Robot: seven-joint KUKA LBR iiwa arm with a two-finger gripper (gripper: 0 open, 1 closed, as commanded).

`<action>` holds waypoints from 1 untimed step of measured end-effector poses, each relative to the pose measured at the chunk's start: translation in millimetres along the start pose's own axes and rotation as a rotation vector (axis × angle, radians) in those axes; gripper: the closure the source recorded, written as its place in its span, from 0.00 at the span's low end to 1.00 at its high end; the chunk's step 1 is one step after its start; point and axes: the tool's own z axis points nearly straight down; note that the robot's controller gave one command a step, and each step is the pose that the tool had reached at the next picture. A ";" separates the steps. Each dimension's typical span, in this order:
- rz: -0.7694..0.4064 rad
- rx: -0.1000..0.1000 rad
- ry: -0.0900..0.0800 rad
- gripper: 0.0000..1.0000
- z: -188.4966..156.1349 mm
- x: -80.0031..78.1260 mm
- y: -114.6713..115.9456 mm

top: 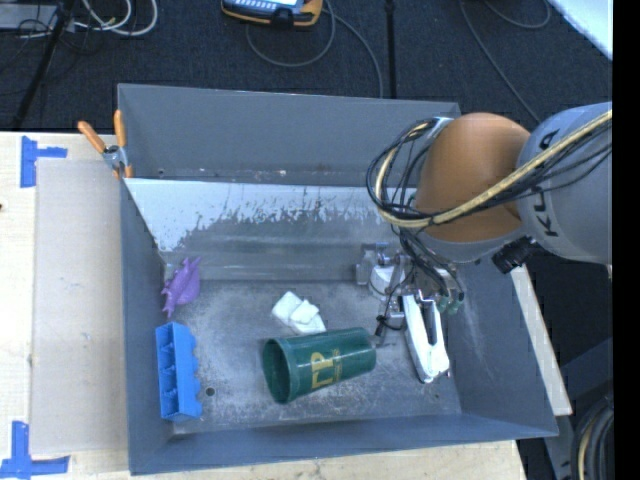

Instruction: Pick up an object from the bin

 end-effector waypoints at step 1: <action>0.000 0.000 -0.007 0.00 -4.7 -1.5 0.0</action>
Offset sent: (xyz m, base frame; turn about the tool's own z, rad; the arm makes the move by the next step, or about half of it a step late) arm -0.0553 0.0537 -0.1037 -0.1790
